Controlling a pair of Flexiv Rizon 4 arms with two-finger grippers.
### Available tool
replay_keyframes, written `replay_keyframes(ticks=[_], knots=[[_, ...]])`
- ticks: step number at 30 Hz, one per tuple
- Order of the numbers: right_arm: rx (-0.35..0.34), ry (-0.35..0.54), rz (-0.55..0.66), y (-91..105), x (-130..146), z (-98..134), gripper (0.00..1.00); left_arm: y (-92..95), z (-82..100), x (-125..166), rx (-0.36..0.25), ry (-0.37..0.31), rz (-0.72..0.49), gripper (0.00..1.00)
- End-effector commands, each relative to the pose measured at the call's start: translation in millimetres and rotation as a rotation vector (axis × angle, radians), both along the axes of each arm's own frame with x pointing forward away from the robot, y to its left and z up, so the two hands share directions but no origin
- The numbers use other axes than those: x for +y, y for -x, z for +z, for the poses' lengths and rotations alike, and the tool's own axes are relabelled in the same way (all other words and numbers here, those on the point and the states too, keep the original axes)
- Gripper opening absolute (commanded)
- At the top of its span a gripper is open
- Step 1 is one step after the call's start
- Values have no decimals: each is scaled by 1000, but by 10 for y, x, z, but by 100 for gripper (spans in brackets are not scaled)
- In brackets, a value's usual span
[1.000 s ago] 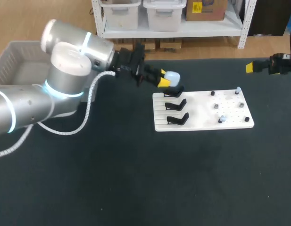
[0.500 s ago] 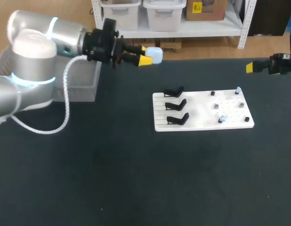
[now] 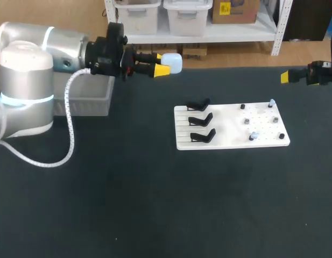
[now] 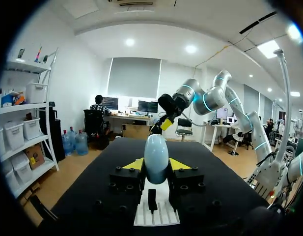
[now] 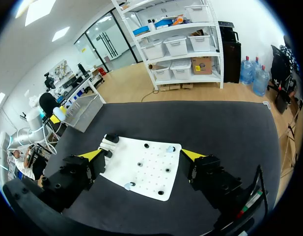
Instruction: Pick up each earbud case from the left stands, insert the matching earbuds, close the lid, and place the case in the box.
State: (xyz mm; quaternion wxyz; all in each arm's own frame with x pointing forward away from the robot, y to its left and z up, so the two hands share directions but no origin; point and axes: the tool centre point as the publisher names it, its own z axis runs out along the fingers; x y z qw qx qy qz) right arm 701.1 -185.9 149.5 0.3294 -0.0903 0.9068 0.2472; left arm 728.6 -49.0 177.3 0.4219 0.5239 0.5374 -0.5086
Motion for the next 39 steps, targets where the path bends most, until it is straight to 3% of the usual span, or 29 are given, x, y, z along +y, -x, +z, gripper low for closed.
replay_keyframes(ticks=[1, 12, 32, 39], knots=[[0, 1, 0, 3, 0, 3, 100, 65, -31, -2, -13, -10, 108, 0], [0, 1, 0, 3, 0, 3, 100, 139, -60, -62, -24, -49, 43, 0], [0, 1, 0, 3, 0, 3, 100, 188, -112, -117, -15, -19, -12, 0], [-53, 20, 131, 255, 393, 273, 100, 188, -112, -117, -15, -19, -12, 0]])
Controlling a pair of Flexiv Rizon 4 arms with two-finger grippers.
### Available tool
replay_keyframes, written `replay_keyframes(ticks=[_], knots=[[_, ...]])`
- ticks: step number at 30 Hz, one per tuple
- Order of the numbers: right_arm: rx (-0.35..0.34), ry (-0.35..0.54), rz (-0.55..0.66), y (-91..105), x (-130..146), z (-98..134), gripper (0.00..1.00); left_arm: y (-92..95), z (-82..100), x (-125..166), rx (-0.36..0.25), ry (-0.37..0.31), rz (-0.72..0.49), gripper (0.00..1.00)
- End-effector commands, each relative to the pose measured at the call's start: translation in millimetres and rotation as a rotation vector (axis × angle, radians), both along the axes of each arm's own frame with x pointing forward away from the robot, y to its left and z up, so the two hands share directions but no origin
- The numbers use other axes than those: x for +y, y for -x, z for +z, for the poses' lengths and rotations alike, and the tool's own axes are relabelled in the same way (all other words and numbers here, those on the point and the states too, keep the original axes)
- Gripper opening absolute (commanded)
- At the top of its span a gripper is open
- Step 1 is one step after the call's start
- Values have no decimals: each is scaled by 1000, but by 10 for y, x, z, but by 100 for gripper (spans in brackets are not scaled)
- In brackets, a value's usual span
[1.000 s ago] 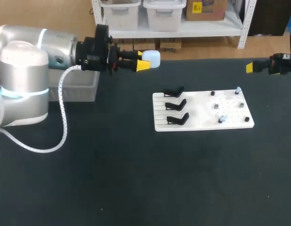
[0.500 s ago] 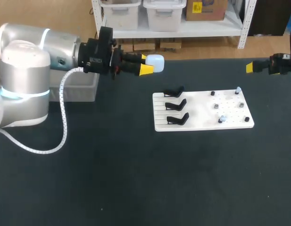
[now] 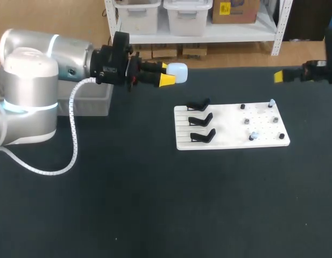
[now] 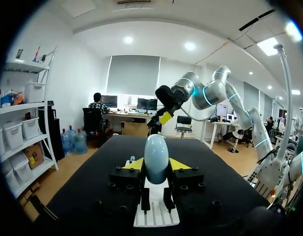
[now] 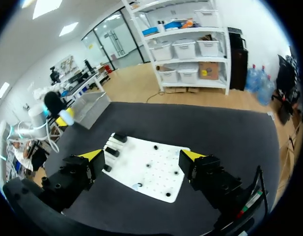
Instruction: Pick up each earbud case from the left stands, insert the matching earbuds, close the lid, and place the case in the box.
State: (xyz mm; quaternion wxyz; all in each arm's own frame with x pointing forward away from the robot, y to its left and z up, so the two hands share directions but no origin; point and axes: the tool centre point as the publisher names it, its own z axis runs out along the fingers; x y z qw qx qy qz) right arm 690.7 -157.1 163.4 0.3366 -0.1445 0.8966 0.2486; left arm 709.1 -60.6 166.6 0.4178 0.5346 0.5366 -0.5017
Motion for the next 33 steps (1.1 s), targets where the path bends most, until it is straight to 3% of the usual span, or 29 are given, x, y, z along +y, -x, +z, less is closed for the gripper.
replay_keyframes(ticks=[1, 6, 11, 22, 33], knots=[[-14, 2, 50, 201, 179, 171, 100, -7, -5, -1, -1, 0, -1, 0], [-20, 31, 140, 422, 603, 321, 100, -7, -5, -1, -1, 0, -1, 0], [-9, 50, 208, 517, 1002, 418, 100, -7, -5, -1, -1, 0, -1, 0], [34, 96, 292, 436, 1680, 383, 100, -7, -5, -1, -1, 0, -1, 0], [58, 99, 345, 328, 2045, 371, 100, -7, -5, -1, -1, 0, -1, 0]])
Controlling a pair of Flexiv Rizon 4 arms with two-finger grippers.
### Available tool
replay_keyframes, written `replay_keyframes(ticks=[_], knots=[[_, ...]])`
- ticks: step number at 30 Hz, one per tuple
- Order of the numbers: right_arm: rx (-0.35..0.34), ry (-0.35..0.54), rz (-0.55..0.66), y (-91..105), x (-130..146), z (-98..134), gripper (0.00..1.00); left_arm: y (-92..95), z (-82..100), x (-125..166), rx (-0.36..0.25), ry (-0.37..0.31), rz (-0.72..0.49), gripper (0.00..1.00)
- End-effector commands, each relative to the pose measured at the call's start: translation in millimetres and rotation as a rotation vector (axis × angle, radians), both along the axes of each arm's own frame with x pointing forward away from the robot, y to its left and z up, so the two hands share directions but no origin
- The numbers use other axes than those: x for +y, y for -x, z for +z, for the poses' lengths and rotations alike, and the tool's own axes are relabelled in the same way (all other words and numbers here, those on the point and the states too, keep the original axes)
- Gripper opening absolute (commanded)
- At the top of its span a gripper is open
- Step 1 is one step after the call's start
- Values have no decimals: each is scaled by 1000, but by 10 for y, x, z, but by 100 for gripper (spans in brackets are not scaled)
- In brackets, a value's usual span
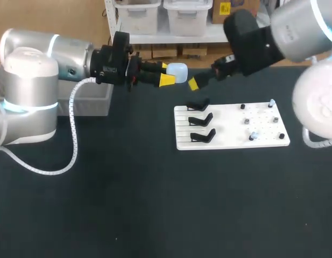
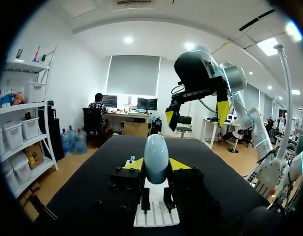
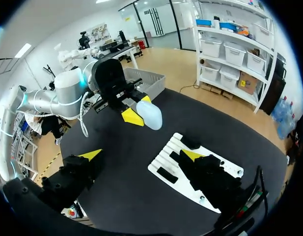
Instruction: Pick up each earbud case from the left stands, insert the matching earbuds, close the lid, and place the case in the box.
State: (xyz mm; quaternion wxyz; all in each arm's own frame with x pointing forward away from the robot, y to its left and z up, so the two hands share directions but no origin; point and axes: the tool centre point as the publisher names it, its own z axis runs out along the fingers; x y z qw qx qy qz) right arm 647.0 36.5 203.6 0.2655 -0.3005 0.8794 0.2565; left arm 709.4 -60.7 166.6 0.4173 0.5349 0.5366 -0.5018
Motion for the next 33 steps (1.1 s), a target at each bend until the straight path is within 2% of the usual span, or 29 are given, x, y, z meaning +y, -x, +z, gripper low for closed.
replay_keyframes(ticks=[1, 13, 33], knots=[[23, -4, 21, -119, 131, -32, 100, -3, -5, 0, -1, 1, 0, 0], [33, 5, 42, -252, 289, -72, 100, -3, -5, 0, -1, 1, 0, 0], [58, 8, -2, -516, 254, -224, 100, -3, -5, 0, -1, 1, 0, 0]])
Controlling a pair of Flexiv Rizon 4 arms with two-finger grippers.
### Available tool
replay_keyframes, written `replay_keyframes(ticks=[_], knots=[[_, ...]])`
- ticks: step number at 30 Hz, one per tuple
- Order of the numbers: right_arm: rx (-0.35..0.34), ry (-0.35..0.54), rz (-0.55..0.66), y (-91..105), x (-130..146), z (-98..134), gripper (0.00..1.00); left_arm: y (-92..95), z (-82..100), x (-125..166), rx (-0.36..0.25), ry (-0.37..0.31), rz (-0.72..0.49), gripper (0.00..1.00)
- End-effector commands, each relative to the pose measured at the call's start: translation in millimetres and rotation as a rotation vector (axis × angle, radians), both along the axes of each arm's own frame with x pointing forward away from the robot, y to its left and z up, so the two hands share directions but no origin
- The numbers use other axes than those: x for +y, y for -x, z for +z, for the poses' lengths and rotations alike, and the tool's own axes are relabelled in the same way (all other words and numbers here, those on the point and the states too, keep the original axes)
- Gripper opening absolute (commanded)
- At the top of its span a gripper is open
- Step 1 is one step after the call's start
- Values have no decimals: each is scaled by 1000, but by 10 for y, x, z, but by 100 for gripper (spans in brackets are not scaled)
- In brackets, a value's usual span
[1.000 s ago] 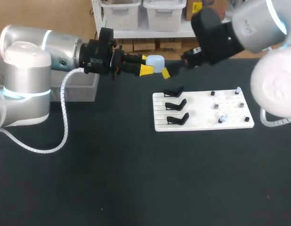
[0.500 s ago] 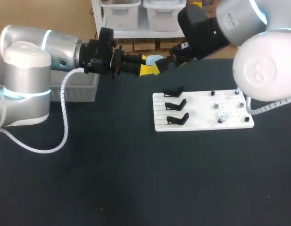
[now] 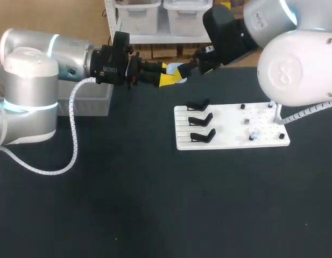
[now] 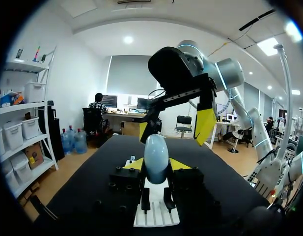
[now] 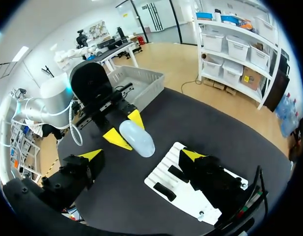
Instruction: Pick up each earbud case from the left stands, insert the matching earbuds, close the lid, and place the case in the box.
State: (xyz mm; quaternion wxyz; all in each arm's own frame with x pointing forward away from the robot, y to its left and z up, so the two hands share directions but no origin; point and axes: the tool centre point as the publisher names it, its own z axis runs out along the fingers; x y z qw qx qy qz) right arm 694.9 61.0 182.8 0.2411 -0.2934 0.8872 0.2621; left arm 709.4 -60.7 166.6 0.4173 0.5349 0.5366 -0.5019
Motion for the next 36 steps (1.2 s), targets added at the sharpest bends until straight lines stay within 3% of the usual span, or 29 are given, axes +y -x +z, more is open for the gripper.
replay_keyframes(ticks=[1, 23, 36], knots=[[5, 5, -1, -45, 8, -25, 100, -3, -5, 0, -1, 1, 0, 0], [24, 7, -53, -204, -74, -134, 100, -3, -5, 0, -1, 1, 0, 0], [5, 14, -80, -281, -110, -87, 100, -3, -5, 0, -1, 1, 0, 0]])
